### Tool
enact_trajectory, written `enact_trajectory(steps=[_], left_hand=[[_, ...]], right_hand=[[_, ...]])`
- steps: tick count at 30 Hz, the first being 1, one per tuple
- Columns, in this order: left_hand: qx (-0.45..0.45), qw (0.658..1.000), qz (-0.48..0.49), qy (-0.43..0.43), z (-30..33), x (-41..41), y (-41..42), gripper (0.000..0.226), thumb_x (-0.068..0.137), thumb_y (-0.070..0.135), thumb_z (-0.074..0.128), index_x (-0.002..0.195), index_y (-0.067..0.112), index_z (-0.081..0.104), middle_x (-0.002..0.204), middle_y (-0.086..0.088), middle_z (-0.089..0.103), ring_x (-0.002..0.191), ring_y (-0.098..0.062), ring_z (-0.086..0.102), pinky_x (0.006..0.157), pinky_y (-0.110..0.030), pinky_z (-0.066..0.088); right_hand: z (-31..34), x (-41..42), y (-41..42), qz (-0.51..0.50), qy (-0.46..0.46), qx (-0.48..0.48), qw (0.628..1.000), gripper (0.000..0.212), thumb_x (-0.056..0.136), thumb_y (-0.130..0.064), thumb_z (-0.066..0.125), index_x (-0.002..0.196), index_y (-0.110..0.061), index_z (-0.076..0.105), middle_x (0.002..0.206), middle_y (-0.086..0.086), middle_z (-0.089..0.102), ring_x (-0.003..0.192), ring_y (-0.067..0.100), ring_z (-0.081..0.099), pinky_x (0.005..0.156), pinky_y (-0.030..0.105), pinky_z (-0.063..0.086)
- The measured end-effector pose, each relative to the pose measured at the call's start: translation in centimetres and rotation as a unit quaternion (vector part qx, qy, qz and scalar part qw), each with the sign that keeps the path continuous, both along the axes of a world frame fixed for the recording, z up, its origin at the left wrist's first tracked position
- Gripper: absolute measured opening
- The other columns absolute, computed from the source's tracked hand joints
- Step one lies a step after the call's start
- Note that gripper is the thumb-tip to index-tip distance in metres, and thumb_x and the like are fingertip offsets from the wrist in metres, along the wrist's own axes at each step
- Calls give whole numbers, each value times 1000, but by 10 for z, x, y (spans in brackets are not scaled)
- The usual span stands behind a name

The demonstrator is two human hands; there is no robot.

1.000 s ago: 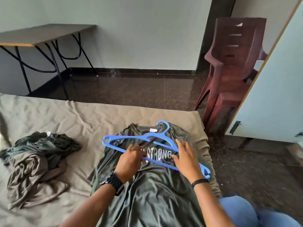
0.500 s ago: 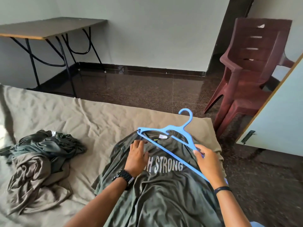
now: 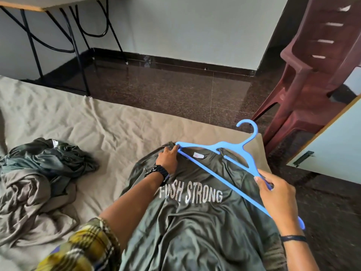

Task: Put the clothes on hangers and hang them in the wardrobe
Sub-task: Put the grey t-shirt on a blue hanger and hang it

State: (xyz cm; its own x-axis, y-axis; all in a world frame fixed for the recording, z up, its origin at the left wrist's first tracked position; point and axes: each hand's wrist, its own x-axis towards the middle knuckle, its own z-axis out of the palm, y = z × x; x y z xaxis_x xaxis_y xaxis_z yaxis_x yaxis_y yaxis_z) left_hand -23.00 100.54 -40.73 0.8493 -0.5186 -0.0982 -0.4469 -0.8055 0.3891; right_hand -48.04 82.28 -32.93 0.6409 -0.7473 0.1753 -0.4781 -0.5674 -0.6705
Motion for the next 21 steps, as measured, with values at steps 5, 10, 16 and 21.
enact_trajectory(steps=[5,10,16,21], left_hand=[[-143,989,15,-20,-11,-3,11,49,87,-7,37,134,7,40,125,-22,44,102,-40,56,86,-46,46],[-119,993,13,-4,-7,2,9,51,91,-3,37,140,10,40,129,-21,41,104,-39,55,90,-44,45],[-129,987,83,40,-2,8,1,32,92,0,38,121,-3,52,127,-22,46,111,-40,53,94,-40,38],[-206,969,134,27,3,3,7,29,94,7,44,114,-3,62,122,-18,55,106,-37,56,87,-33,37]], right_hand=[[-4,0,-2,-16,-2,15,1000,23,89,-15,63,109,-21,72,107,4,72,103,32,64,84,40,50],[-1,-5,-9,-6,-1,35,999,23,89,-13,64,111,-15,72,109,4,72,106,27,64,86,32,46],[-2,-4,-4,25,6,23,999,24,91,-16,63,114,-17,70,110,1,72,104,25,65,85,38,52],[-3,3,-2,43,5,19,999,25,91,-17,63,115,-18,70,110,0,71,106,24,64,87,36,51]])
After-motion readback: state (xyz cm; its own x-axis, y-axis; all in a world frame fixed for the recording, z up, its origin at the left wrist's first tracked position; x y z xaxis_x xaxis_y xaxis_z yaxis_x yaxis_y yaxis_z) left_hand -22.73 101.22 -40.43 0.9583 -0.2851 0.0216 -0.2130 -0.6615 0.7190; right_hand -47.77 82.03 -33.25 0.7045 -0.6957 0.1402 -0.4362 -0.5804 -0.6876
